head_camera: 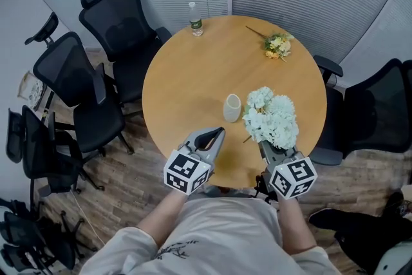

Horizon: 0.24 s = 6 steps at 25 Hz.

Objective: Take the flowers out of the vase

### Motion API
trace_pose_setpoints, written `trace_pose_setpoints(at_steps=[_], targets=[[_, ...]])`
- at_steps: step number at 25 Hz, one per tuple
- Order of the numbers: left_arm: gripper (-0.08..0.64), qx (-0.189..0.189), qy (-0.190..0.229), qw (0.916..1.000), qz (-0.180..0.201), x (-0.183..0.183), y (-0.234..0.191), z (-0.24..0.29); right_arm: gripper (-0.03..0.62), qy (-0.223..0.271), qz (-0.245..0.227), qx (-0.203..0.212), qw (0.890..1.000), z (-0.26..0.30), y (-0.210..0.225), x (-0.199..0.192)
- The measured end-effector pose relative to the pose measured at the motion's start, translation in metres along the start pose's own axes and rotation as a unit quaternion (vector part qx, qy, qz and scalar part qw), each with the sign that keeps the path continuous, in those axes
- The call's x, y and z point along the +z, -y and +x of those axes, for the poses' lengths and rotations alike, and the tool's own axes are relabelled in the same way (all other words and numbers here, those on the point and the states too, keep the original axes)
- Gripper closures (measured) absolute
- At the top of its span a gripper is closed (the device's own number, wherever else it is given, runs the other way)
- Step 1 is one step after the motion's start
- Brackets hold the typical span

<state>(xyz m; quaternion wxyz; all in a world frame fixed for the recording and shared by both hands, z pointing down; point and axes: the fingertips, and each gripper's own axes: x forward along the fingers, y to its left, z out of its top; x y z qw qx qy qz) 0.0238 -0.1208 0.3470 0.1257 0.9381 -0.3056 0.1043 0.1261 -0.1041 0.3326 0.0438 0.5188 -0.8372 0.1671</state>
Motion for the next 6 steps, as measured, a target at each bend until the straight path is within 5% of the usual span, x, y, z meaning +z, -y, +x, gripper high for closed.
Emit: trace_pose_setpoints(at_steps=[6], targets=[[0.551,0.000,0.000,1.0000,0.000,-0.0032,0.0023,-0.0009,0.552,0.005,0.013,0.006,1.000,-0.0049,0.0013,-0.0021]])
